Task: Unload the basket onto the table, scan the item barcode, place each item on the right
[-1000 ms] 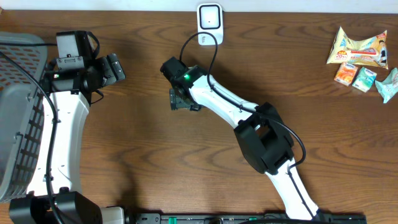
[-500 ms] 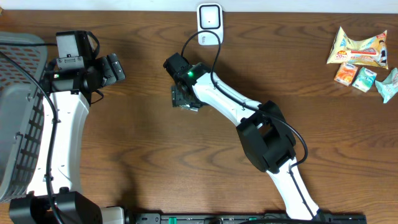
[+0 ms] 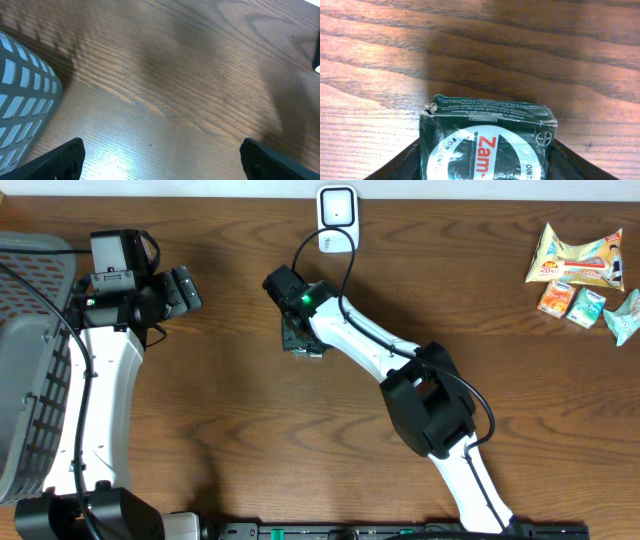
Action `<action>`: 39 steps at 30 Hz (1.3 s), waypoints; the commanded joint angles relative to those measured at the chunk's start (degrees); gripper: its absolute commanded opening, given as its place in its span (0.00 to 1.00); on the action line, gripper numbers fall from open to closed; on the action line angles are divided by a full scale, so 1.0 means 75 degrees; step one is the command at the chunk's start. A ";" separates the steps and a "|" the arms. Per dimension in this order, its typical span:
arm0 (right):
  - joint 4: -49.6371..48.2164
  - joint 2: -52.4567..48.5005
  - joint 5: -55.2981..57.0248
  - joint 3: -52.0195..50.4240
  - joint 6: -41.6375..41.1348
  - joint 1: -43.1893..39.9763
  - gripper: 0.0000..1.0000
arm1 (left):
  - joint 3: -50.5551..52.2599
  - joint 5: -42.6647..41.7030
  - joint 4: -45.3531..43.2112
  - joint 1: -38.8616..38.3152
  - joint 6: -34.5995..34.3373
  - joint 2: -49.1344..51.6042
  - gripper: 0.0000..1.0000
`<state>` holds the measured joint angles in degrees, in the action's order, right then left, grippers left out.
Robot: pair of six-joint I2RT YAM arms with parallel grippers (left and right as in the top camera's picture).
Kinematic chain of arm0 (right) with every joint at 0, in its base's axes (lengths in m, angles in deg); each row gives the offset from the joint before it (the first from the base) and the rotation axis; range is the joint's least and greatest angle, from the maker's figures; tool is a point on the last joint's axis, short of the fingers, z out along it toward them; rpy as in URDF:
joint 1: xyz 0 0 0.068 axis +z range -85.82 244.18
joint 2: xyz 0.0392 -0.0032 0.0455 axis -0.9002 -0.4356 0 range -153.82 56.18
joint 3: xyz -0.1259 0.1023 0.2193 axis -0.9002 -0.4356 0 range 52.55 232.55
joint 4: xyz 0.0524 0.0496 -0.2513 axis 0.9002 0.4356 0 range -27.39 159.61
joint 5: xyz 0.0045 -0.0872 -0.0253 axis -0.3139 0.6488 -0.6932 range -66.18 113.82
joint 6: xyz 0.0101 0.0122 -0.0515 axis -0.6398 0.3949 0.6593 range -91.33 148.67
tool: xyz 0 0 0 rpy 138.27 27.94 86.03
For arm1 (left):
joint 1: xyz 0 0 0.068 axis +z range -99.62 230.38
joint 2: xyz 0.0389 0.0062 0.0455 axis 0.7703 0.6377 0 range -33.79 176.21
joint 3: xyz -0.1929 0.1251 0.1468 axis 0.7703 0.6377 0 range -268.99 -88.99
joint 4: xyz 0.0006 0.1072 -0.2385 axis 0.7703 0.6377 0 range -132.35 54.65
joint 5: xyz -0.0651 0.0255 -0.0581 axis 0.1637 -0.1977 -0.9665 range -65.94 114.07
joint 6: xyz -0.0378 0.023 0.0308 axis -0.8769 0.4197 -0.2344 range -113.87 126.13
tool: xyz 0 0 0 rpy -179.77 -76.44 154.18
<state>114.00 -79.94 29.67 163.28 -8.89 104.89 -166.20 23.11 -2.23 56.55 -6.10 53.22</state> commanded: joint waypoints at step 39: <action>0.0734 0.1046 -0.1230 0.0119 0.4811 -0.1580 0.89 | 0.0038 0.0050 0.0020 0.0026 -0.0064 0.0038 0.98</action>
<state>119.05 -72.77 23.48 163.85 14.71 92.30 -166.20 23.11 -2.23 56.55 -6.10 53.22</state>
